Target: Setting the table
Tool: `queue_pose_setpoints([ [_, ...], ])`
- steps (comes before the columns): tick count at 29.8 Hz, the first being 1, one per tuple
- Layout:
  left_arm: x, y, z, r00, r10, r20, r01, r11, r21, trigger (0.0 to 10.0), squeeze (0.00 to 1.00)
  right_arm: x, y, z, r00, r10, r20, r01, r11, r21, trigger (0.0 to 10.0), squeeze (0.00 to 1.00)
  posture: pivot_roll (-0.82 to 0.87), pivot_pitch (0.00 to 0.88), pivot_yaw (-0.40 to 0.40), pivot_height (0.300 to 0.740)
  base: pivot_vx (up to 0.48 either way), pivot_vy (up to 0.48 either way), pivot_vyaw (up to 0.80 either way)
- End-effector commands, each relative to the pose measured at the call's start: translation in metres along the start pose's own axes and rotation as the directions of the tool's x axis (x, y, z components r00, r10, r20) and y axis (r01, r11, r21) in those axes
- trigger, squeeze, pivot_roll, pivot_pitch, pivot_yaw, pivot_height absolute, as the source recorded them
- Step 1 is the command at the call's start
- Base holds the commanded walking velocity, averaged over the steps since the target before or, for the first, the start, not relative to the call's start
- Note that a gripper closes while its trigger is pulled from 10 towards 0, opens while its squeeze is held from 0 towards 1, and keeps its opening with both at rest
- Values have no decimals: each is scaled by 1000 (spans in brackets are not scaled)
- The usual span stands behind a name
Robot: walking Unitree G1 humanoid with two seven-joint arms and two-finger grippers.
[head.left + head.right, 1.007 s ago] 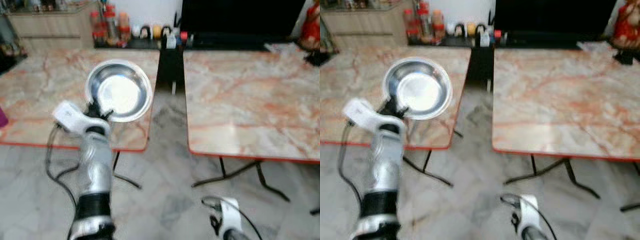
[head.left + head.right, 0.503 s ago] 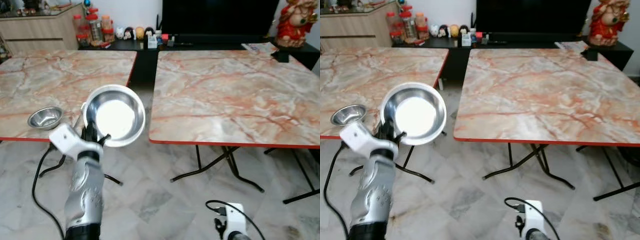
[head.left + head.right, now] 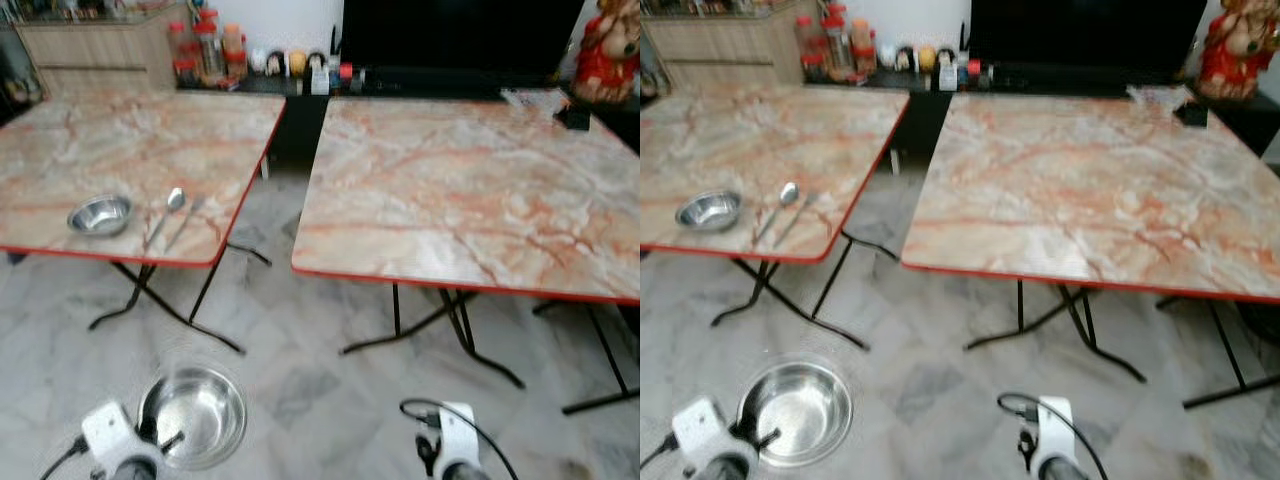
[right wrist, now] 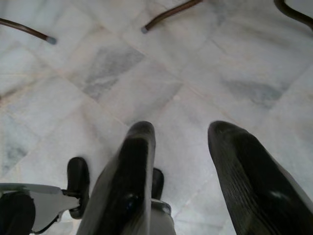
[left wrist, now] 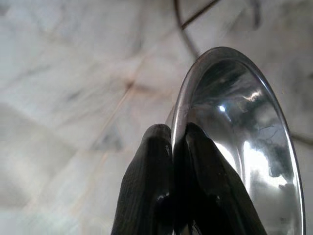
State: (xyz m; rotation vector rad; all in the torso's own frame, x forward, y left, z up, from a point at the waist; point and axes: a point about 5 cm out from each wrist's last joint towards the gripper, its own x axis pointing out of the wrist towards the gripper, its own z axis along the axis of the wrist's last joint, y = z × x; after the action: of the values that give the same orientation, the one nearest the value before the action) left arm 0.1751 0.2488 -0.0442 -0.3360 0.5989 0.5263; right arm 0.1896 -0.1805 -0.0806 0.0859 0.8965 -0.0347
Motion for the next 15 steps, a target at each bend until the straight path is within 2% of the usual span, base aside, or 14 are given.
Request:
queue_pose_setpoints([
  [1, 5, -4, -4, 1000, -8, -22, 9, 999, 41, 10000, 0, 1, -1, 7, 1000, -1, 14, 1, 1000, -7, 10000, 0, 58, 0, -14, 732, 0, 0, 0],
  [5, 8, -7, -8, 999, -3, -49, 4, 1000, 21, 10000, 0, 1, -5, 7, 1000, -9, 18, 9, 1000, 2, 10000, 0, 41, 0, -15, 732, 0, 0, 0],
  [8, 14, -14, -7, 999, -9, -44, 6, 998, -70, 10000, 0, 0, -8, 8, 1000, -16, 20, 16, 1000, -2, 10000, 0, 26, 0, -20, 732, 0, 0, 0],
  [11, 22, -25, 5, 1000, -2, 16, 5, 971, -238, 10000, 0, 0, -12, 8, 999, -31, 28, 31, 1000, 1, 10000, 0, 20, 0, -30, 732, 0, 0, 0],
  [12, 22, -25, 5, 1000, -2, 16, 5, 971, -238, 10000, 0, 0, -12, 8, 999, -31, 28, 31, 1000, 1, 10000, 0, 20, 0, -30, 732, 0, 0, 0],
  [14, 25, -30, 13, 999, 2, 53, 15, 948, -318, 10000, 0, -1, -14, 9, 999, -35, 37, 35, 999, -4, 10000, 0, 15, 0, -33, 732, 0, 0, 0],
  [15, 26, -32, 14, 998, 1, 56, 18, 942, -335, 10000, 0, -1, -14, 9, 999, -35, 37, 36, 999, -8, 10000, 0, 14, 0, -33, 732, 0, 0, 0],
])
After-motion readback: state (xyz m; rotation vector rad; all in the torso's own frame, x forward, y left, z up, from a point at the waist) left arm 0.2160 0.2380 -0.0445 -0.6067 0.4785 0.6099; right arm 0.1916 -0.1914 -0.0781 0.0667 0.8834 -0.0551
